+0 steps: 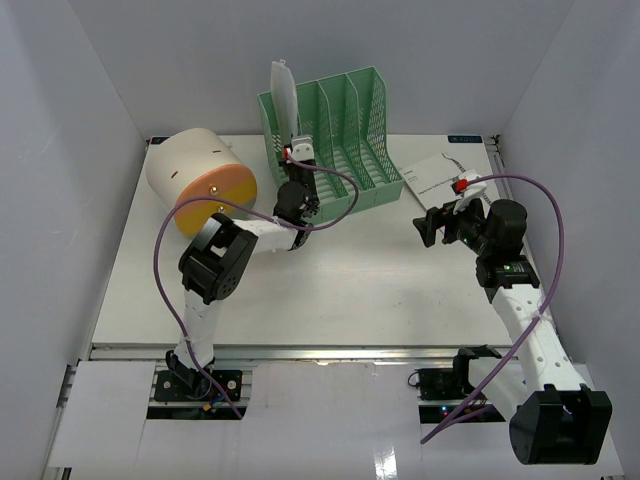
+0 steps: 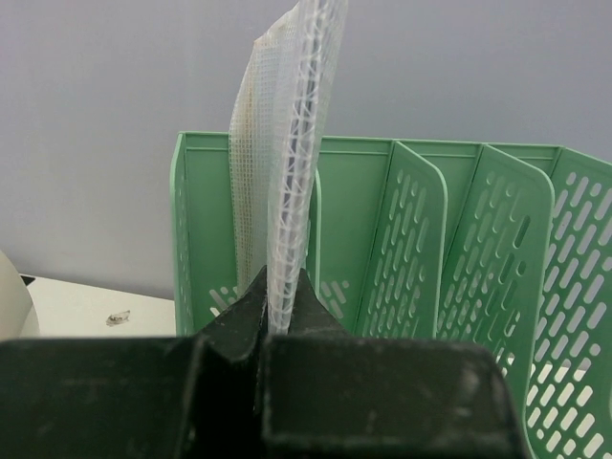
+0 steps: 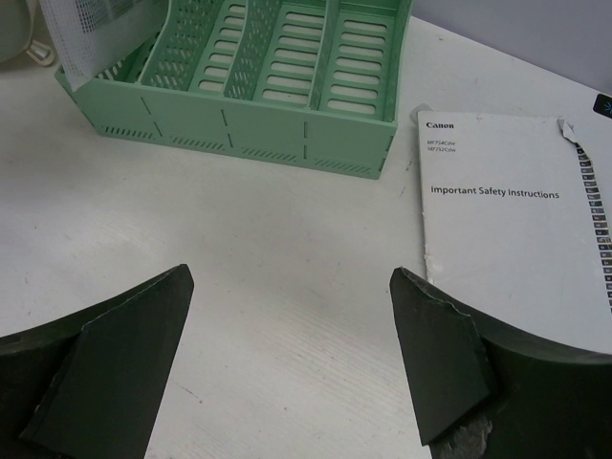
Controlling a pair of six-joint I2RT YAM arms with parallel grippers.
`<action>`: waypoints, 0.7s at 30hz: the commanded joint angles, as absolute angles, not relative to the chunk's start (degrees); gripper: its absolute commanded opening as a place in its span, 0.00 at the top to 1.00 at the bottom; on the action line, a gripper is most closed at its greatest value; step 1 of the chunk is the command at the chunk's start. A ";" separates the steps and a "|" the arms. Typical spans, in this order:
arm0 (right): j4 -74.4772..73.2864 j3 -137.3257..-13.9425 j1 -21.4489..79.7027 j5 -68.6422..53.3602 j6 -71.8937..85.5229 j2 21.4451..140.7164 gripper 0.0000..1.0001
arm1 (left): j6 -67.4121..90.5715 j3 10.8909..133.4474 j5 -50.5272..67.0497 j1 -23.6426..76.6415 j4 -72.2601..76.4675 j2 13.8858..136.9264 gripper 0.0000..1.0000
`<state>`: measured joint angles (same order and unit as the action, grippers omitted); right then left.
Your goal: Organize the desk
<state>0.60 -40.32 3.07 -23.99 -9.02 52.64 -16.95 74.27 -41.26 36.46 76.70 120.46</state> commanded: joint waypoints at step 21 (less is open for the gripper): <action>3.49 -39.46 2.53 -25.05 -8.79 53.61 0.10 | -17.04 70.95 -25.65 32.94 81.60 115.06 1.00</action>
<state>0.74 -39.53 2.94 -24.42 -9.02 53.51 -16.91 71.66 -29.47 34.03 76.60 119.46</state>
